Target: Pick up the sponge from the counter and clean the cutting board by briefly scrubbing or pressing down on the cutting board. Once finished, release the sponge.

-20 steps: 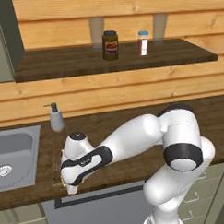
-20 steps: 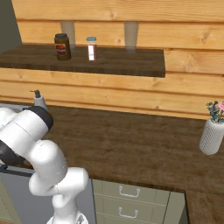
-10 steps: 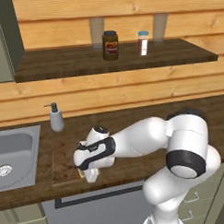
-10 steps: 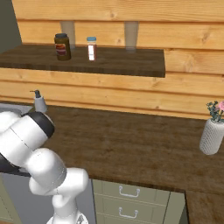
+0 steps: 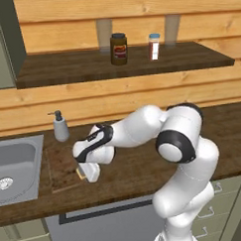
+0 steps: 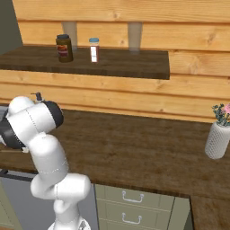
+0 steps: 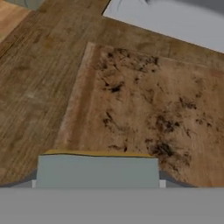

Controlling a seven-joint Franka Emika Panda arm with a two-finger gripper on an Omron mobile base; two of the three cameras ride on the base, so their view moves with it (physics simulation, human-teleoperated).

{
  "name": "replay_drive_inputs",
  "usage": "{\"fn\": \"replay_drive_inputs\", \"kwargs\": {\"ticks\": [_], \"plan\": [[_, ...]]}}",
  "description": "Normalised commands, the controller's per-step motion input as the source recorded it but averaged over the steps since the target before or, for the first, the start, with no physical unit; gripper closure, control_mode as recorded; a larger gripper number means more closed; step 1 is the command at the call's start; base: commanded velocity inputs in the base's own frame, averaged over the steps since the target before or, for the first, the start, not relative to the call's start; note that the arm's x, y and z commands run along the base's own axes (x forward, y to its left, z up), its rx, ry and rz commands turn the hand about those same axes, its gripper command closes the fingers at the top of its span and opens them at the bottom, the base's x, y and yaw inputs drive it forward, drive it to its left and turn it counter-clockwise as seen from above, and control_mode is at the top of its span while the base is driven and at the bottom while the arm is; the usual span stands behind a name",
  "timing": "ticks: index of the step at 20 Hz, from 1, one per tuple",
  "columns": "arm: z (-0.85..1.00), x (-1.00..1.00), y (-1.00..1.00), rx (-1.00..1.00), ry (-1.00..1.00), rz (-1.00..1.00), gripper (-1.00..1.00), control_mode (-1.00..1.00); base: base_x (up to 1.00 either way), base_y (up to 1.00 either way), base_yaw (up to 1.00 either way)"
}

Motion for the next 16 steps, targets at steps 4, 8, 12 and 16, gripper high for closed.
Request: {"fn": "replay_drive_inputs", "kwargs": {"ticks": [4, 8, 12, 16], "plan": [[0.02, 0.63, 0.0, 0.05, 0.03, 0.0, 1.0, -1.0, 0.0, 0.0, 0.0], [0.0, 0.92, -0.04, 0.08, 0.1, 0.0, 1.0, -1.0, 0.0, 0.0, 0.0], [-0.01, 1.0, -0.08, 0.06, 0.15, -0.03, 1.0, -1.0, 0.0, 0.0, 0.0], [-0.05, 1.0, 0.0, 0.0, 0.12, -0.04, 1.0, -1.0, 0.0, 0.0, 0.0]]}}
